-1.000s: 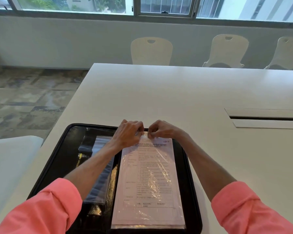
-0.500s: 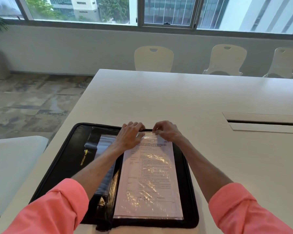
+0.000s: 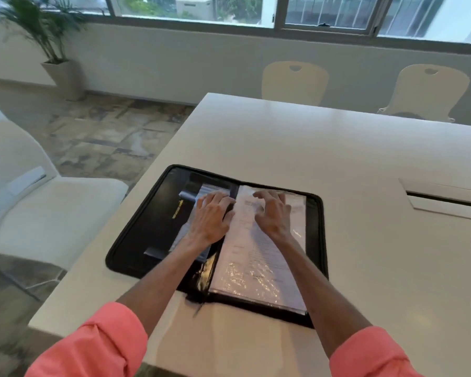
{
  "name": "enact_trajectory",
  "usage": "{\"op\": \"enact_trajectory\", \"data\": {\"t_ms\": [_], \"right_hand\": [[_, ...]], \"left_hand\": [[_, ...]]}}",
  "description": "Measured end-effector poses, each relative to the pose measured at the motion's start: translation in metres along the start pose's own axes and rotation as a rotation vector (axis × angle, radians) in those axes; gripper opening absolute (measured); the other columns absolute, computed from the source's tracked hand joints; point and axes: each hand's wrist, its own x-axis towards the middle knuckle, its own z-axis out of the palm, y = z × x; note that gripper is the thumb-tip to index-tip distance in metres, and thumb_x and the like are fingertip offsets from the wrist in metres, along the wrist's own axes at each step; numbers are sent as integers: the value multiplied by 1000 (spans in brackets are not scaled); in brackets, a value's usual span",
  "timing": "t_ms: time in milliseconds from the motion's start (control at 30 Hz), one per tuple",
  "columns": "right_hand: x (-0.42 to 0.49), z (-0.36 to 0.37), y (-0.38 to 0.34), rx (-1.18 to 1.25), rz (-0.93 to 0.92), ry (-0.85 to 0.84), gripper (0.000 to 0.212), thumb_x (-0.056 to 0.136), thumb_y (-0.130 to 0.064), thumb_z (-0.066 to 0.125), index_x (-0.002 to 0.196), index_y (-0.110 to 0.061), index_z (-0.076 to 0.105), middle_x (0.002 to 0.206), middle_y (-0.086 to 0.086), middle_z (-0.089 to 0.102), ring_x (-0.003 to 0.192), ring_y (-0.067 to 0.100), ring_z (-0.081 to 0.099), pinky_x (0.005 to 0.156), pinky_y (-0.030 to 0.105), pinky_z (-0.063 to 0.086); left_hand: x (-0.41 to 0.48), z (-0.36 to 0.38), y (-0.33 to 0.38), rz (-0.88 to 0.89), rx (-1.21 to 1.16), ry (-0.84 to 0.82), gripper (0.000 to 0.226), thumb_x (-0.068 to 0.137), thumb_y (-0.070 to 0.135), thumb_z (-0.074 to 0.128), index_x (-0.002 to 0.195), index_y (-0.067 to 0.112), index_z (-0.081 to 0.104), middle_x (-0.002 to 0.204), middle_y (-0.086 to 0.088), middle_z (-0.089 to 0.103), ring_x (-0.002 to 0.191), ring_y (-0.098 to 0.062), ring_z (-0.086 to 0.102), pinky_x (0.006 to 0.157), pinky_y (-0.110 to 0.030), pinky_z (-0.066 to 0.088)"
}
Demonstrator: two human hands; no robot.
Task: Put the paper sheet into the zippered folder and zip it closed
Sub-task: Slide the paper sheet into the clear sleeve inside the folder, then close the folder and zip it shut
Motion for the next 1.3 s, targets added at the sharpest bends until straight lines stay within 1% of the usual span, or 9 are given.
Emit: {"op": "enact_trajectory", "data": {"t_ms": [167, 467, 600, 667, 767, 933, 1067, 1200, 1300], "right_hand": [[-25, 34, -42, 14, -118, -31, 48, 98, -11, 65, 144, -24, 64, 142, 0, 61, 139, 22, 44, 103, 40, 36], [-55, 77, -115, 24, -163, -99, 61, 93, -8, 65, 151, -25, 57, 155, -1, 52, 147, 23, 41, 121, 47, 38], [-63, 92, -138, -49, -193, -107, 74, 91, -10, 66, 161, -24, 47, 166, 2, 43, 156, 26, 36, 131, 49, 29], [-68, 100, -146, -84, -191, -96, 70, 99, -18, 64, 165, -23, 43, 171, 5, 38, 161, 27, 33, 133, 51, 27], [-73, 112, -156, -106, -183, -68, 62, 108, -30, 59, 167, -21, 41, 174, 6, 38, 161, 29, 35, 133, 51, 28], [-79, 124, -160, -90, -171, -93, 64, 114, -41, 48, 173, -25, 28, 180, 8, 27, 168, 28, 24, 137, 54, 19], [-78, 125, -163, -16, -144, -73, 63, 115, -45, 44, 172, -26, 28, 181, 7, 25, 168, 27, 21, 137, 55, 16], [-81, 116, -167, -26, -163, 34, 58, 115, -47, 43, 168, -25, 37, 178, 8, 32, 164, 28, 30, 130, 56, 32], [-80, 102, -169, 24, -154, 171, 53, 114, -50, 42, 160, -24, 49, 167, 5, 50, 151, 26, 49, 117, 49, 48]], "left_hand": [[-39, -24, -38, -54, 74, 23, 40, 108, 36, 60, 145, 22, 64, 157, 1, 54, 154, -20, 41, 130, -43, 24], [-77, -68, -106, -160, 129, 85, 43, 108, 37, 58, 148, 22, 65, 162, -1, 51, 159, -21, 35, 131, -47, 25], [-92, -81, -131, -288, 165, 98, 43, 111, 40, 53, 149, 23, 62, 169, -7, 39, 161, -27, 30, 131, -51, 23], [-97, -86, -139, -364, 138, 87, 45, 112, 41, 52, 152, 23, 59, 169, -12, 40, 158, -33, 35, 129, -54, 27], [-97, -99, -150, -365, 75, 79, 43, 112, 37, 52, 151, 21, 58, 145, -17, 66, 134, -38, 62, 114, -52, 46], [-90, -121, -158, -323, -99, 157, 34, 108, 21, 58, 141, 21, 65, 121, -10, 81, 106, -32, 78, 98, -47, 61], [-82, -138, -159, -374, -258, 228, 26, 107, 16, 61, 126, 25, 76, 111, -3, 82, 87, -15, 72, 93, -38, 62], [-70, -158, -153, -415, -547, 236, 34, 110, 6, 52, 113, 21, 82, 105, 2, 83, 86, -13, 77, 84, -34, 64], [-66, -176, -140, -328, -902, 221, 40, 110, 1, 43, 117, 14, 80, 105, -5, 83, 76, -13, 75, 71, -30, 61]]}}
